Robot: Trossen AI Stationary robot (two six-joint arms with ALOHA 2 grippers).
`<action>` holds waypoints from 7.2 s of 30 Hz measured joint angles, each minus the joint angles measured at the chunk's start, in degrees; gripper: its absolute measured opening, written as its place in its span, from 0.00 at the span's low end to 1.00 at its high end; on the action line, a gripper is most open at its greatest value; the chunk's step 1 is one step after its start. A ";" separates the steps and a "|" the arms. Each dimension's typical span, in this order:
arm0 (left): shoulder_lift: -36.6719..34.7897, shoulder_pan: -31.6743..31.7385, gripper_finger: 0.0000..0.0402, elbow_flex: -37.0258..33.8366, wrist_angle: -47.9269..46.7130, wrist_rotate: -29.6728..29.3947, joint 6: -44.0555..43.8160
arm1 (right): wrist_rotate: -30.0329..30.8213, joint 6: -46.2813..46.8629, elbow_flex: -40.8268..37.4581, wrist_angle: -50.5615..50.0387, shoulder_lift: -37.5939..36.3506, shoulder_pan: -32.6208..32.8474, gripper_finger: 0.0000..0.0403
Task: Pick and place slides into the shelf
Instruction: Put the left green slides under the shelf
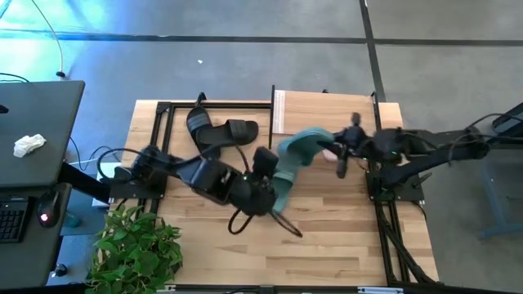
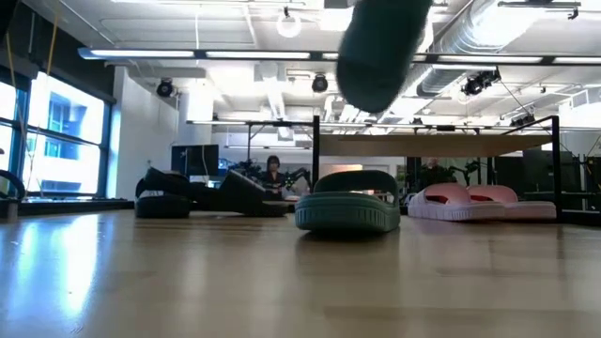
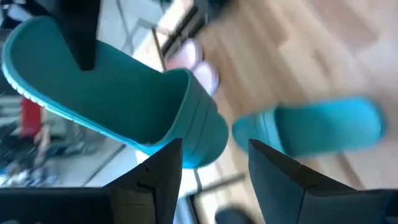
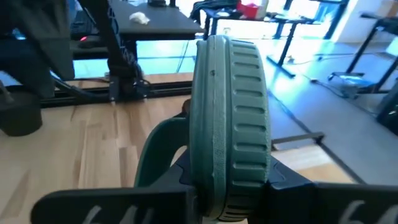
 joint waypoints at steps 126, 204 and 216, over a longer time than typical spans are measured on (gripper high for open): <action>1.92 20.56 0.07 -20.56 22.48 30.93 -1.06 | 56.72 -12.00 -25.17 33.09 -11.38 63.87 0.40; 2.29 43.20 0.06 -4.79 -17.34 50.39 5.27 | 22.70 -44.31 46.56 -61.94 48.45 18.16 0.31; 2.14 43.93 0.06 -4.74 -17.38 58.73 12.71 | 28.84 -58.37 45.59 -62.08 52.91 15.68 0.31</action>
